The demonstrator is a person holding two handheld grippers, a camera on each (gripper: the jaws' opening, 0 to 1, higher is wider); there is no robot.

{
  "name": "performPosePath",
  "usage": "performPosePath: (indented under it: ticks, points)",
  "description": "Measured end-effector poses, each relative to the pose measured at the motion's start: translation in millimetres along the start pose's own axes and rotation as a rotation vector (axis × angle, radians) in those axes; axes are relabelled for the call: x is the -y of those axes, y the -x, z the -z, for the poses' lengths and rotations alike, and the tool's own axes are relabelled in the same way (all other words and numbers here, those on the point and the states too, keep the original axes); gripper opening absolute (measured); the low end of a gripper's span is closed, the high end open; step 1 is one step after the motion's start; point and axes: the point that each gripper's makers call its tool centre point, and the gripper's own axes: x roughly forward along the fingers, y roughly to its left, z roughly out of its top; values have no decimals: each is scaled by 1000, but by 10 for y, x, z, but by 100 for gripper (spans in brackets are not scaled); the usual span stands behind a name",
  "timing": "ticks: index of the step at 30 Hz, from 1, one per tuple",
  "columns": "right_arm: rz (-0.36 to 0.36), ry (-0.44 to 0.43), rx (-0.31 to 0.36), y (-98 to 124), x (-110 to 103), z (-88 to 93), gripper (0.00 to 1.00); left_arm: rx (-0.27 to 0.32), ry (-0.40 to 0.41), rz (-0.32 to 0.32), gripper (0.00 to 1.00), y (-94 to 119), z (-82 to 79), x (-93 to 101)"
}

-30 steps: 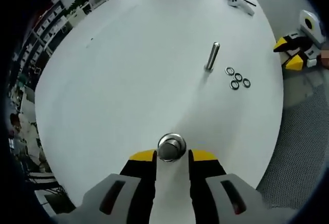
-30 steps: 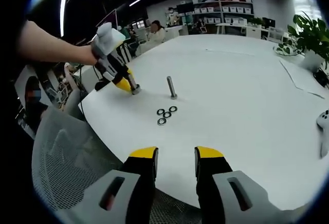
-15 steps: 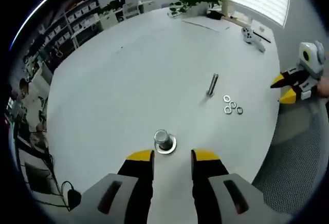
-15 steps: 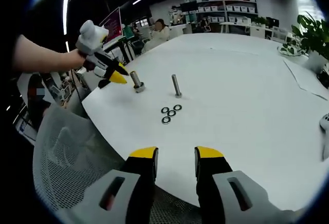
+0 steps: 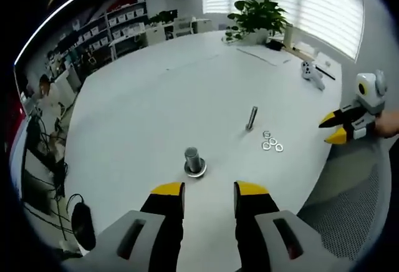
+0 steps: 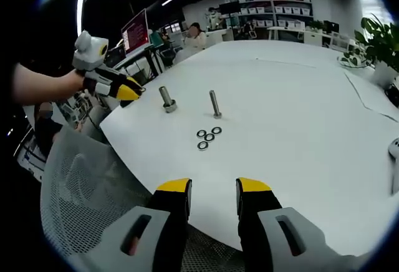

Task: Place the washer onto the threaded stud by aligning its center hole with the stud, sliding it down to the base, and recovering from edge contact or off-axis alignment until the washer reaches the visible bottom stop.

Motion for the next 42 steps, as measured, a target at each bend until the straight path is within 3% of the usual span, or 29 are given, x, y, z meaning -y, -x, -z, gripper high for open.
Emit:
performPosePath:
  ticks: [3, 6, 12, 15, 24, 37, 42]
  points:
    - [3, 3, 1, 1, 5, -1, 31, 29, 22, -2, 30, 67, 0, 49]
    - [11, -1, -1, 5, 21, 2, 31, 63, 93, 0, 31, 122, 25, 81]
    - [13, 8, -17, -5, 21, 30, 31, 91, 70, -17, 32, 213, 118, 74]
    - [31, 3, 15, 24, 52, -22, 31, 127, 87, -35, 34, 283, 133, 59]
    - [65, 10, -46, 6, 110, 76, 31, 160, 150, -10, 32, 351, 334, 80]
    - [105, 60, -135, -14, 141, 200, 32, 212, 203, 10, 30, 357, 442, 13]
    - [118, 62, -158, -11, 181, 245, 31, 205, 170, 26, 30, 300, 480, 81]
